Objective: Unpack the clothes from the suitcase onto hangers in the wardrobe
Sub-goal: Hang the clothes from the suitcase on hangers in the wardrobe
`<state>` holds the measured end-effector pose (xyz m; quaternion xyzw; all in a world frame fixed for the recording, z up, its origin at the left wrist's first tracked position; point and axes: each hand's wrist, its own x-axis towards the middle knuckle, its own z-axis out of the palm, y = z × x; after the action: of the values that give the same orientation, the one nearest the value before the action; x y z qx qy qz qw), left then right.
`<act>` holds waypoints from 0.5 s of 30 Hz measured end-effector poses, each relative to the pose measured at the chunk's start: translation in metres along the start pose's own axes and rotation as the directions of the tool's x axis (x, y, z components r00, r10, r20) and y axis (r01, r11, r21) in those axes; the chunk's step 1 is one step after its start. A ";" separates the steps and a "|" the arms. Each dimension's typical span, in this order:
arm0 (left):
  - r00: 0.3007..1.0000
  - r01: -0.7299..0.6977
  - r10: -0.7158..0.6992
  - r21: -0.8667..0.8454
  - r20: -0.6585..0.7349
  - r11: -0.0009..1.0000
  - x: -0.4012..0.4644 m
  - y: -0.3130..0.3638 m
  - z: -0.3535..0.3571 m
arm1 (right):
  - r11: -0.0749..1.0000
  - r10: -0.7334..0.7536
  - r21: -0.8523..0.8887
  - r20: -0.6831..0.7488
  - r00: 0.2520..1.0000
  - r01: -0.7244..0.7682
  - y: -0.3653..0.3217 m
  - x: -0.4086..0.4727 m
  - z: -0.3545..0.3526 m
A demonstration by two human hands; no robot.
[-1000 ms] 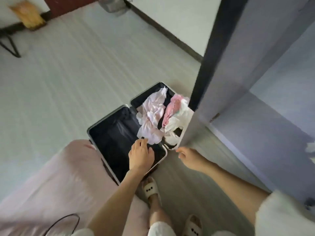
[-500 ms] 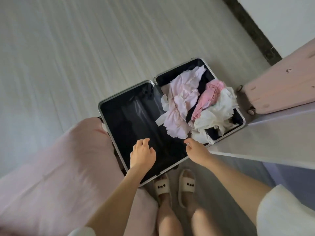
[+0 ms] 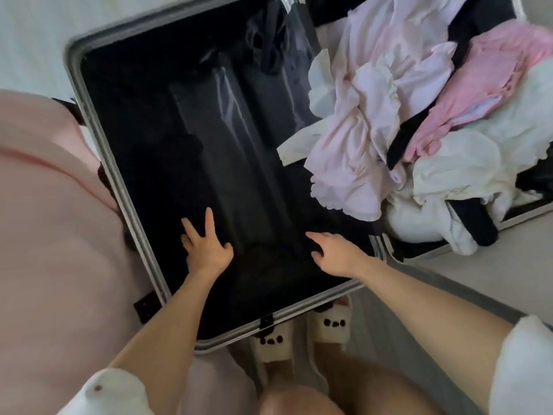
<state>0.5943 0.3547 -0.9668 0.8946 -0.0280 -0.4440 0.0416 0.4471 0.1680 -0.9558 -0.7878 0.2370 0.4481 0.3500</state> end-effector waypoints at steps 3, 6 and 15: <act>0.997 0.079 -0.078 -0.109 0.011 0.991 0.042 -0.001 0.014 | 0.995 0.019 -0.100 0.078 0.997 -0.011 0.021 0.029 0.017; 0.987 0.061 -0.094 -0.240 -0.128 0.969 0.059 0.003 0.019 | 0.977 0.057 -0.211 0.160 0.986 -0.023 0.032 0.035 0.027; 0.968 -0.016 -0.101 -0.460 -0.229 0.888 -0.026 0.016 -0.028 | 0.997 0.070 -0.030 0.004 0.998 -0.069 -0.009 -0.045 0.002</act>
<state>0.6002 0.3425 -0.9276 0.9081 0.1025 -0.3240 0.2447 0.4301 0.1781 -0.9148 -0.7831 0.2567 0.4653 0.3230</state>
